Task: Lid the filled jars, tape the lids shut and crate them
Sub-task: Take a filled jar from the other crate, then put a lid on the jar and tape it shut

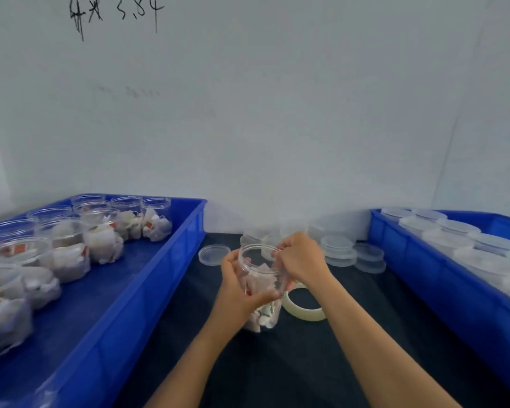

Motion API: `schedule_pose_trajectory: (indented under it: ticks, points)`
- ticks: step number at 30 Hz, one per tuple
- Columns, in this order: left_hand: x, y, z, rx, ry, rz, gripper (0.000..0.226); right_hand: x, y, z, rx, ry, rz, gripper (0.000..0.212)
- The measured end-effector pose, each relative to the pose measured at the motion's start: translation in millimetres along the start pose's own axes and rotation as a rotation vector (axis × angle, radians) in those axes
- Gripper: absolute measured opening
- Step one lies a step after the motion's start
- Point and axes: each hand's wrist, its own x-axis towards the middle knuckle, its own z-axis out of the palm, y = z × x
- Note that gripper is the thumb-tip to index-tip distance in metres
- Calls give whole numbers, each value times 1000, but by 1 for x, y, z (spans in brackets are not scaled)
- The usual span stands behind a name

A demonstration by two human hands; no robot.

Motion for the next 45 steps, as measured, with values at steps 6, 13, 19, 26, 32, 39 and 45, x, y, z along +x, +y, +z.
schedule_pose_trajectory:
  ticks: [6,13,19,26,32,39,45]
  points:
    - [9,-37,10,83,-117,-146,86,13,30,12,37,91,68,20]
    - [12,-46,10,10,15,-130,83,36,49,8,374,-107,88,42]
    - [14,-48,11,-11,147,-98,81,74,91,20,467,51,167,20]
    - [21,-59,6,58,347,-48,86,130,85,59,-144,195,-65,51]
    - [26,-70,8,50,366,-34,91,162,71,72,-554,38,-49,78]
    - [28,-75,5,57,341,-25,100,163,80,77,-543,78,-87,74]
    - [28,-74,6,49,357,-33,98,149,78,69,-300,109,-123,94]
